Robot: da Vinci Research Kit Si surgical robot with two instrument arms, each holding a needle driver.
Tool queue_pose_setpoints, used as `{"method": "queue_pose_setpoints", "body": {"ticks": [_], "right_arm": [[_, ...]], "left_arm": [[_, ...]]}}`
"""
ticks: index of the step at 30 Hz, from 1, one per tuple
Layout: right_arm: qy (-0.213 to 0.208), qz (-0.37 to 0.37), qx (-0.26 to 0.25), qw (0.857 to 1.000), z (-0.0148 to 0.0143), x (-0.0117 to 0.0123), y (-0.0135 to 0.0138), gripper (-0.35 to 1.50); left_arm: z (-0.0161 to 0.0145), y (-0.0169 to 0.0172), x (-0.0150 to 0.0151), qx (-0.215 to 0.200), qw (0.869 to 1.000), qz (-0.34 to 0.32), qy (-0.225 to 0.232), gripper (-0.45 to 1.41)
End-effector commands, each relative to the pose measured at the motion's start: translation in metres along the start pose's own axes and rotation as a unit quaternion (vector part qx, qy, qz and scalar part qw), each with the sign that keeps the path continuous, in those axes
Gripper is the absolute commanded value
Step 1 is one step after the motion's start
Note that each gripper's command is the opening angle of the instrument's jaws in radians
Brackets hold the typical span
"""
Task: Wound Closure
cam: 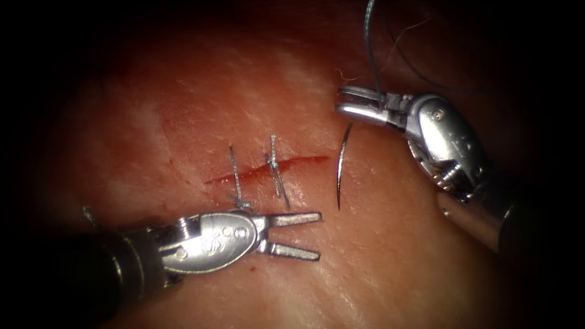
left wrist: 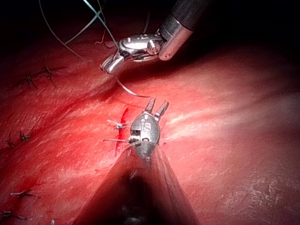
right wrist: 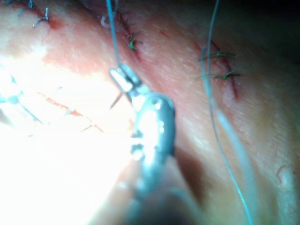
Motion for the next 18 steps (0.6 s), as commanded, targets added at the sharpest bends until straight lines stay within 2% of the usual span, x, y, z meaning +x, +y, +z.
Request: {"method": "queue_pose_setpoints", "body": {"ticks": [1,4,7,11,18], "right_arm": [[0.004,-0.015,0.002,1.000,0.0006,-0.0008,0.0011,-0.35],[-0.010,-0.059,0.005,0.998,0.0019,-0.0020,0.0016,-0.35],[-0.036,-0.127,-0.003,0.991,0.0026,-0.0029,0.0022,-0.35],[-0.035,-0.189,-0.019,0.981,0.0036,-0.0030,0.0028,-0.35],[-0.021,-0.232,-0.039,0.972,0.0042,-0.0026,0.0038,-0.35]], "left_arm": [[0.0008,-0.0006,-0.0006,0.008,1.000,-0.007,-0.010,-0.30],[0.0010,-0.0019,-0.0032,0.026,0.995,-0.019,-0.090,-0.30],[0.0015,-0.0023,-0.0049,0.028,0.991,-0.024,-0.127,-0.20],[0.0022,-0.0023,-0.0063,0.035,0.989,-0.030,-0.141,-0.11],[0.0032,-0.0024,-0.0061,0.044,0.988,-0.033,-0.144,-0.06]]}}
